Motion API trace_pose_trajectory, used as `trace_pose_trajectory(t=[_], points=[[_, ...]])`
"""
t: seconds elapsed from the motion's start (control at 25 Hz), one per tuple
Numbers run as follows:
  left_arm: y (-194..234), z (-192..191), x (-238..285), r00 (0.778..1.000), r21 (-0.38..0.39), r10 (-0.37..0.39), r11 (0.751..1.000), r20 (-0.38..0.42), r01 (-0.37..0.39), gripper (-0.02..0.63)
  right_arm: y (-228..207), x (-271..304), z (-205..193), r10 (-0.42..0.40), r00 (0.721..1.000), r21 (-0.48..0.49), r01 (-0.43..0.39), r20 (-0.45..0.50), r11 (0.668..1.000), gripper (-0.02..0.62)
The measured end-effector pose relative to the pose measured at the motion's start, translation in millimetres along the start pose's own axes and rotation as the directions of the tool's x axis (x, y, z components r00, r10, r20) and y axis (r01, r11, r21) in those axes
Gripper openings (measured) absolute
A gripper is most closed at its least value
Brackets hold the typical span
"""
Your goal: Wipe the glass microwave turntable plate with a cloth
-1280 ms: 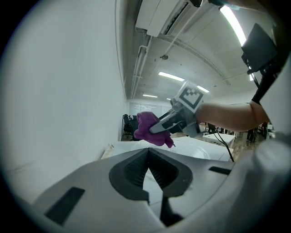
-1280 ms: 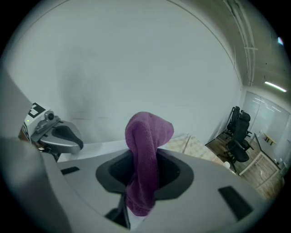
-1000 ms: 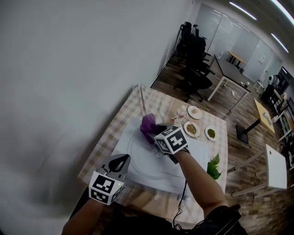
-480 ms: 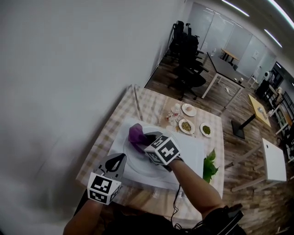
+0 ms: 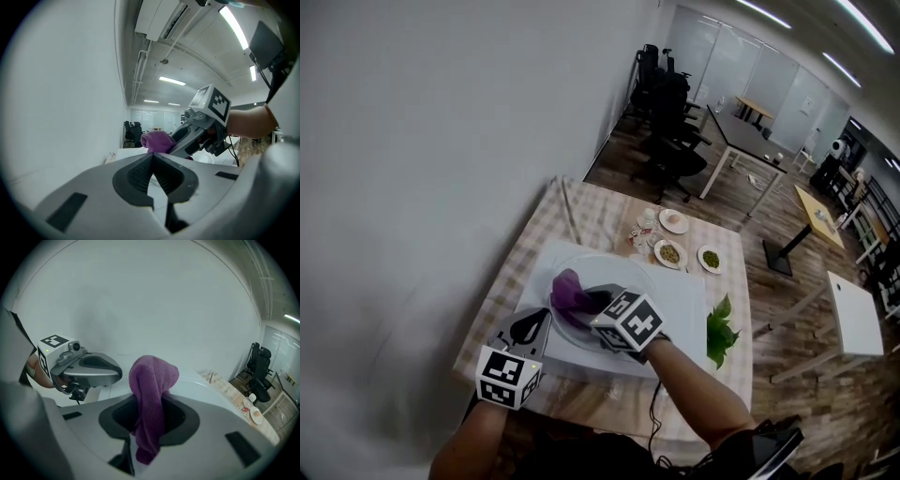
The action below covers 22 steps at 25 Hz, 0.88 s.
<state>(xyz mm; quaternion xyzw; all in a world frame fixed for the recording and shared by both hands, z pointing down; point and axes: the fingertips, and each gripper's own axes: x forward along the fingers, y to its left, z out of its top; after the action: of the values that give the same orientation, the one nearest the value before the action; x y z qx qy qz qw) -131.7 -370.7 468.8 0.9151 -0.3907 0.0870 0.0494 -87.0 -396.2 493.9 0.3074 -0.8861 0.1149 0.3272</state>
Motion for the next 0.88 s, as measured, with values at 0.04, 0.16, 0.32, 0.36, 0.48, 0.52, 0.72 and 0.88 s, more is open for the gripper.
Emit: trace_pose_trajectory(t=[0.04,0.16,0.32,0.36,0.48,0.52,0.72,0.88], points=[[0,0,0,1.0,0.001,-0.001,1.0,0.0,0.001,0.009,4,-2,-1,0.004,1.0,0.002,-0.004,0.003,1.0,0.118],[0,-3,0,1.0,0.001,0.003,1.0,0.0,-0.003,0.009,16,-5,-8,0.014,1.0,0.001,-0.014,0.004,1.0,0.118],[1,-3,1,1.0,-0.003,0.001,1.0,-0.001,-0.001,0.009,30,-9,-12,0.027,1.0,0.002,-0.027,0.005,1.0,0.118],[1,-3,1,1.0,-0.003,-0.003,1.0,-0.002,0.003,0.009,33,-11,-13,0.027,1.0,0.004,-0.027,0.009,1.0,0.118],[0,-2,2,1.0,-0.005,-0.016,1.0,-0.006,0.016,0.009,40,-17,-15,0.029,0.999,0.016,-0.029,0.021,0.999,0.118],[-1,-3,2,1.0,-0.004,-0.017,1.0,-0.006,0.017,0.009,42,-18,-16,0.033,0.999,0.024,-0.033,0.023,0.999,0.118],[0,-3,3,1.0,0.014,-0.013,1.0,0.002,0.013,0.009,46,-21,-18,0.006,0.999,0.062,-0.009,0.051,0.998,0.118],[-3,0,-2,0.999,0.005,-0.033,0.999,0.013,0.033,0.009,44,-38,-14,-0.064,0.99,0.121,0.049,0.128,0.991,0.118]])
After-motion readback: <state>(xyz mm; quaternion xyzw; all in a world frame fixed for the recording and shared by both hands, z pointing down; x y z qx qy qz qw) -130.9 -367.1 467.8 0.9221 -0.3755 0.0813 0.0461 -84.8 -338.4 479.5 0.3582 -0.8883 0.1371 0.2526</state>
